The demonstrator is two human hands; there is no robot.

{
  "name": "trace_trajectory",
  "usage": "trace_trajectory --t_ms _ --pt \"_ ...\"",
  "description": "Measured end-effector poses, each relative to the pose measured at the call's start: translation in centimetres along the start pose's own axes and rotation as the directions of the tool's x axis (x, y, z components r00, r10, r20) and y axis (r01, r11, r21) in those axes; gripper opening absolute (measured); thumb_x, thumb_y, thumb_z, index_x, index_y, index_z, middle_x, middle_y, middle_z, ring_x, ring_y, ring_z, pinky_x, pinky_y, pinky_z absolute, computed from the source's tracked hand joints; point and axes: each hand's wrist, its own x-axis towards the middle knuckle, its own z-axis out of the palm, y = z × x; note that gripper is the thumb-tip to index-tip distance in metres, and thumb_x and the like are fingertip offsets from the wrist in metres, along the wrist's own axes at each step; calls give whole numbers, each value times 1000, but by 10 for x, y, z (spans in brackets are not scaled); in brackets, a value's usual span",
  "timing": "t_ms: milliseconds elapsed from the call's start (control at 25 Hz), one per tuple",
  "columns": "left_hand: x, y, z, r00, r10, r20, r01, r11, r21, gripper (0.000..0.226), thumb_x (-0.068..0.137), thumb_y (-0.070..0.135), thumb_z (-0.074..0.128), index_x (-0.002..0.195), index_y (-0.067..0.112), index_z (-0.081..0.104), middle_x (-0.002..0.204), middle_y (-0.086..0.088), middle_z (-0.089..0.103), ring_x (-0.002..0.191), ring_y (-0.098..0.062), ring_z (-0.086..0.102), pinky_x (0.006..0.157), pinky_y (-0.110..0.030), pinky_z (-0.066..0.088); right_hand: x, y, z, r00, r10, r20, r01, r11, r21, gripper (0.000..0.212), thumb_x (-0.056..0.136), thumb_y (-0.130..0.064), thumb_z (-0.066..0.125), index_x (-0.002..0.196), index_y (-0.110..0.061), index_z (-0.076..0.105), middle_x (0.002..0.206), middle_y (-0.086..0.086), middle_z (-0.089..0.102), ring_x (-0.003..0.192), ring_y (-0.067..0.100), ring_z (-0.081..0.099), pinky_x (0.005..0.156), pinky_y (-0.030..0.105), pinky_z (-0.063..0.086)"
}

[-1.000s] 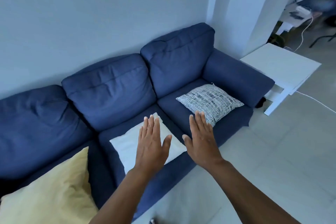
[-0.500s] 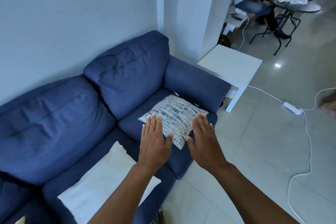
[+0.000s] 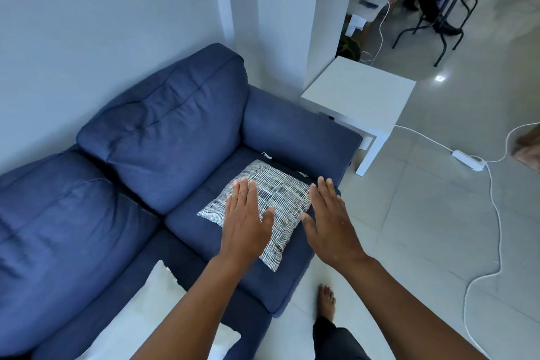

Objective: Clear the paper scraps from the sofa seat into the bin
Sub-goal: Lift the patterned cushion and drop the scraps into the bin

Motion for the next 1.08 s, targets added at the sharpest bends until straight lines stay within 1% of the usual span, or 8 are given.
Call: trace_trajectory --t_ms 80,200,360,480,560,680,880,1080 --pt "21 10 20 999 -29 23 29 999 18 72 101 39 48 157 8 15 166 -10 8 154 -22 -3 125 -39 5 26 25 -3 999 -17 37 15 999 32 60 101 -23 48 155 -10 25 167 8 10 155 22 1 126 42 9" --pt "56 29 42 996 -83 19 82 996 35 71 101 37 50 156 6 17 166 -11 11 154 -22 -1 125 -41 8 66 62 -10 997 -22 71 18 998 55 60 100 -21 49 154 -7 27 166 10 16 155 25 6 125 47 16" --pt "103 50 66 988 -155 17 155 987 32 70 101 34 50 156 6 19 165 -12 13 154 -23 3 125 -42 13 119 105 -10 986 -52 158 43 997 59 60 99 -19 52 153 -5 29 164 11 21 154 26 12 124 48 21" --pt "125 54 84 975 -218 44 217 976 25 69 102 35 49 157 7 19 166 -11 12 154 -22 4 125 -39 11 152 123 2 973 -40 227 25 997 67 60 99 -19 53 153 -5 30 164 12 22 154 27 12 122 49 24" --pt "137 48 90 970 -236 66 234 972 28 68 102 35 48 157 7 19 166 -10 11 154 -22 4 125 -37 9 170 125 13 963 -45 265 25 997 76 60 100 -19 52 154 -6 29 164 11 20 154 25 11 123 47 23" --pt "160 31 98 961 -263 90 263 965 19 67 102 35 49 156 7 21 165 -11 15 154 -23 8 125 -38 13 191 126 25 950 -36 310 23 999 45 59 100 -19 51 154 -5 30 164 12 21 154 26 13 121 48 26" --pt "216 9 107 962 -244 125 247 969 -10 66 102 34 49 156 8 22 165 -10 17 153 -22 11 124 -40 18 238 142 42 946 -5 325 2 1000 9 57 101 -18 50 153 -6 30 164 10 23 154 24 15 122 45 26" --pt "255 -12 138 949 -250 194 258 966 -13 63 102 33 49 155 8 26 164 -11 21 153 -22 15 123 -37 16 274 162 84 927 70 369 -66 998 -22 55 103 -19 47 154 -6 29 164 10 24 153 24 17 123 37 23"
